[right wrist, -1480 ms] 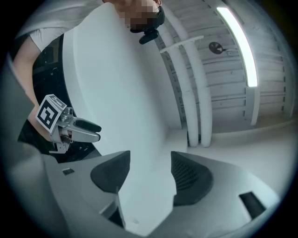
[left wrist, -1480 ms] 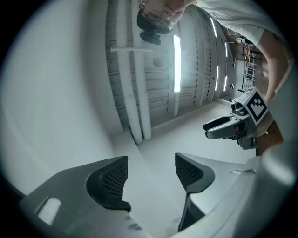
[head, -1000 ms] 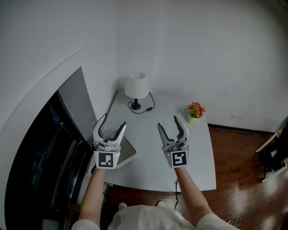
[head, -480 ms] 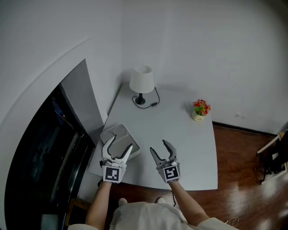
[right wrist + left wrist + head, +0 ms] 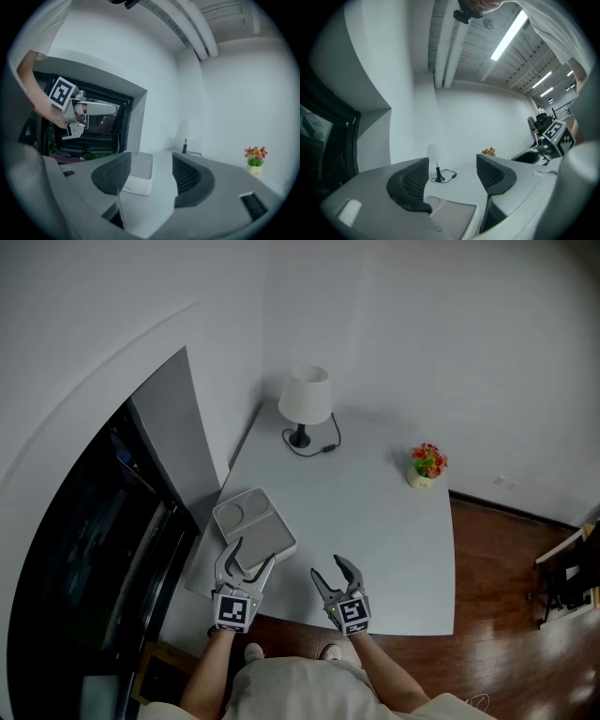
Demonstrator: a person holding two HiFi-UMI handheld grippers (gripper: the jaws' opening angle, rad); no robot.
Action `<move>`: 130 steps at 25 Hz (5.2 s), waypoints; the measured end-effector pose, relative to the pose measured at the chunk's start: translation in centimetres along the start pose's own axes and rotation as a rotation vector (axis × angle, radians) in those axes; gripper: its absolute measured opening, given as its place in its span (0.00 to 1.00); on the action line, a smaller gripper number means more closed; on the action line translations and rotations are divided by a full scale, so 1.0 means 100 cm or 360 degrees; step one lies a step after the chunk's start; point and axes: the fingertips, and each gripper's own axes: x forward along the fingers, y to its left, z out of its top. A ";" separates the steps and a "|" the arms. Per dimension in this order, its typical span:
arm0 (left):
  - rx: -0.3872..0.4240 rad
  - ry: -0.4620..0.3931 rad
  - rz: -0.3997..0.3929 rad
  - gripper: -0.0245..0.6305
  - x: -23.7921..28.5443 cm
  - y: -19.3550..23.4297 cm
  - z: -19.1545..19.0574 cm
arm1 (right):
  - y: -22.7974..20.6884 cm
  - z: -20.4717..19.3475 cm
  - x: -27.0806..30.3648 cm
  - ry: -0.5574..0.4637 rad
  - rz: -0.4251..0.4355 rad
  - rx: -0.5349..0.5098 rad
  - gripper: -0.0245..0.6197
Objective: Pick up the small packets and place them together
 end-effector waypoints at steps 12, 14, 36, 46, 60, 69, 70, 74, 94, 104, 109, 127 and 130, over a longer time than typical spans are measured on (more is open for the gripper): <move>-0.0228 0.0290 -0.0079 0.55 -0.022 0.013 -0.058 | 0.068 -0.080 0.022 0.0286 0.0516 0.1074 0.50; -0.0216 0.0313 -0.0089 0.55 -0.026 0.014 -0.061 | 0.079 -0.090 0.029 0.0318 0.0563 0.1267 0.50; -0.0240 0.0306 0.0046 0.55 -0.060 0.047 -0.037 | 0.090 -0.144 0.134 0.0330 0.0280 0.2604 0.51; -0.0247 0.0299 0.0065 0.55 -0.056 0.053 -0.035 | 0.088 -0.156 0.149 0.0286 0.0205 0.2703 0.51; -0.0261 0.0329 0.0099 0.55 -0.063 0.048 -0.042 | 0.088 -0.144 0.141 0.0151 0.0222 0.2868 0.42; -0.0259 0.0325 0.0079 0.55 -0.061 0.040 -0.041 | 0.089 -0.151 0.121 0.0193 0.0225 0.2809 0.37; -0.0257 0.0322 0.0074 0.55 -0.059 0.039 -0.040 | 0.087 -0.157 0.117 0.0200 0.0218 0.2790 0.32; -0.0254 0.0311 0.0052 0.55 -0.056 0.032 -0.038 | 0.086 -0.166 0.099 0.0214 0.0224 0.2747 0.30; -0.0258 0.0314 -0.0077 0.55 -0.052 -0.024 -0.043 | 0.080 -0.179 0.019 0.0225 0.0226 0.2613 0.29; -0.0243 0.0337 -0.0010 0.55 -0.078 -0.019 -0.036 | 0.084 -0.183 0.061 0.0270 0.0189 0.2596 0.44; -0.0236 0.0354 0.0032 0.55 -0.088 -0.010 -0.040 | 0.085 -0.186 0.066 0.0240 0.0177 0.2682 0.40; -0.0249 0.0316 -0.0094 0.54 -0.064 -0.039 -0.037 | 0.084 -0.188 -0.029 0.0297 0.0233 0.2754 0.32; -0.0239 0.0320 -0.0106 0.54 -0.064 -0.041 -0.040 | 0.080 -0.193 -0.038 0.0336 0.0217 0.2722 0.31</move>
